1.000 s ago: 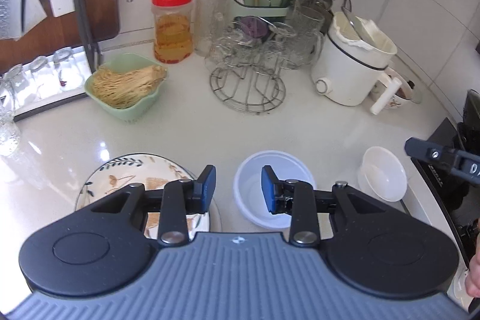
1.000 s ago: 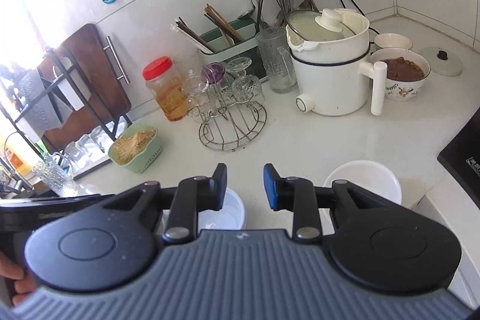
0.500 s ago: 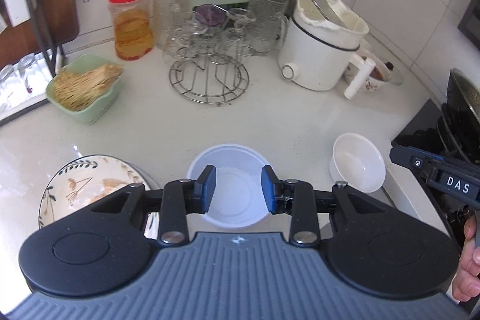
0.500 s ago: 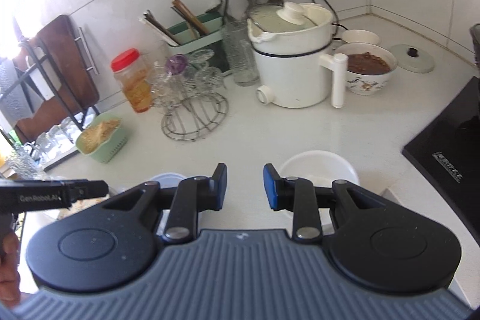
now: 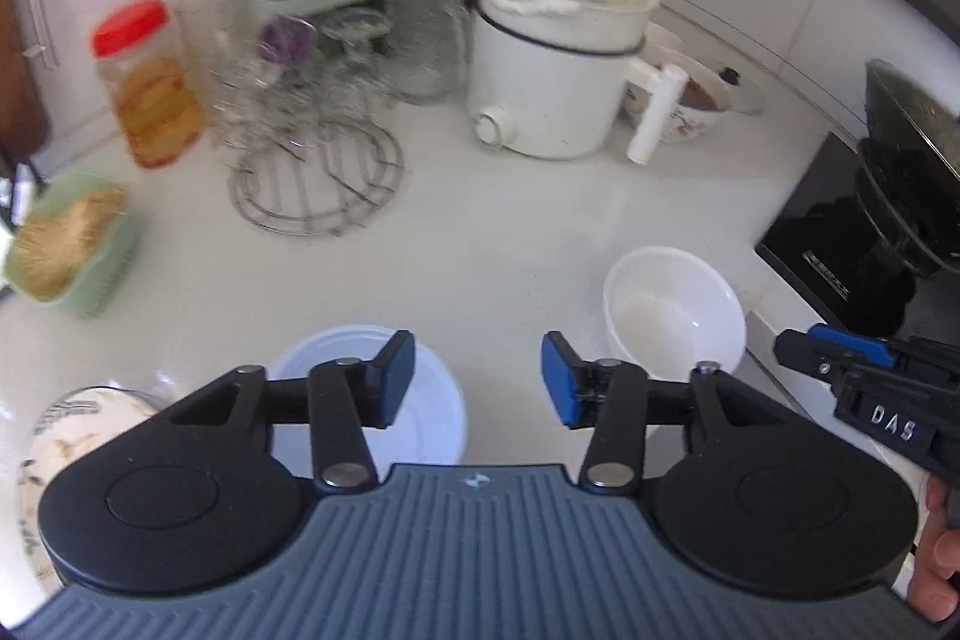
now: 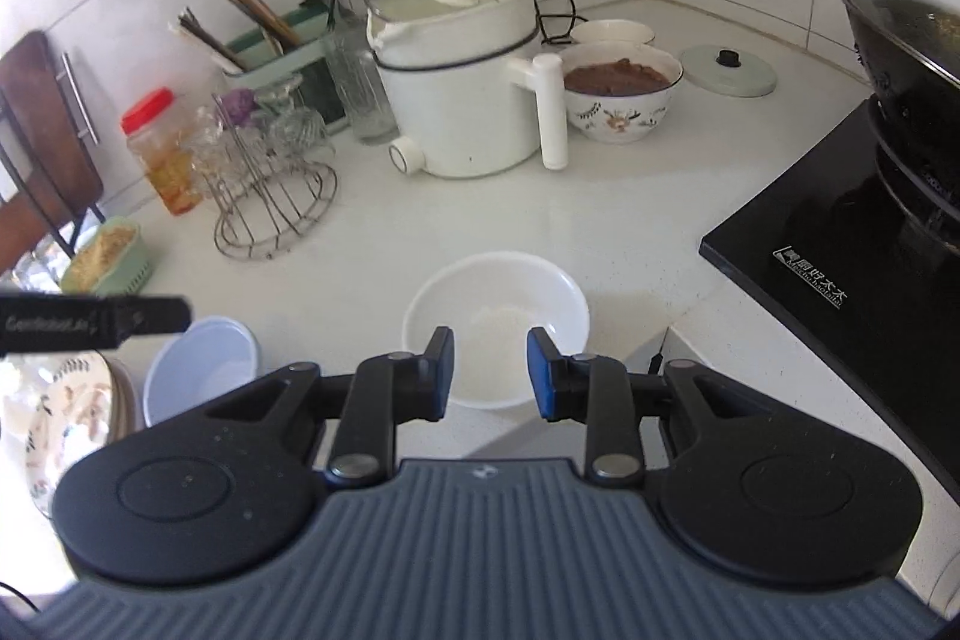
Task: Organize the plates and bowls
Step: 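Move both grippers to the white ceramic bowl and grasp its rim, then lift the white ceramic bowl and carry it over the plastic bowls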
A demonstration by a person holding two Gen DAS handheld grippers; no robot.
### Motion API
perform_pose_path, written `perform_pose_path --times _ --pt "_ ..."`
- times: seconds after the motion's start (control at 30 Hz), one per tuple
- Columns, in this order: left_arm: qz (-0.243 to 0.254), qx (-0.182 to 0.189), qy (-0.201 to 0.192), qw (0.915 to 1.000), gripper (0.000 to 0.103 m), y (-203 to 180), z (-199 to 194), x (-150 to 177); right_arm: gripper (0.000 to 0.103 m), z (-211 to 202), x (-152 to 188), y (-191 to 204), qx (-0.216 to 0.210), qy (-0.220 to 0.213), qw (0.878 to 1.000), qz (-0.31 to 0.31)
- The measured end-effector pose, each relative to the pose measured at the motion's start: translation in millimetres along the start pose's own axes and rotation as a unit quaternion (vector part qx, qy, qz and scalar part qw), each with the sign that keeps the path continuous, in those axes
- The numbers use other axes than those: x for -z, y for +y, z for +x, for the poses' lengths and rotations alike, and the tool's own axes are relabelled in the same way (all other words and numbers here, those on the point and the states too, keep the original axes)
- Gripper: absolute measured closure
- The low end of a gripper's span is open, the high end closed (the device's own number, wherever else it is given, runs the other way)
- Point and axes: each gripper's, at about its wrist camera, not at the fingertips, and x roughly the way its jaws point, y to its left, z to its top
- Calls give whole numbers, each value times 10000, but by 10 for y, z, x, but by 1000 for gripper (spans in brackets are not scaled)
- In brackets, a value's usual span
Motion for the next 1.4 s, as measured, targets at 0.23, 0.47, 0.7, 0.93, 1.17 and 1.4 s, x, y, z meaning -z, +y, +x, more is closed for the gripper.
perform_pose_path --times 0.23,0.47,0.7,0.93,1.17,1.4 --pt "-102 518 191 9984 44 -125 408 -130 47 166 24 -159 -2 72 9999 113" --pt "-269 954 397 9943 44 -290 774 -247 49 432 41 -268 51 164 9998 130" --pt "3 1023 726 9921 44 -429 1065 -319 52 640 3 -387 9 212 9994 275" --pt "-98 1063 844 9907 49 -493 1233 -379 56 745 -48 -447 -40 236 9992 312" --pt "-315 960 938 9905 74 -572 1359 -389 66 831 -21 -506 -43 360 9984 425" --pt "-328 914 967 9906 84 -615 1349 -346 85 863 28 -576 -166 436 9978 471"
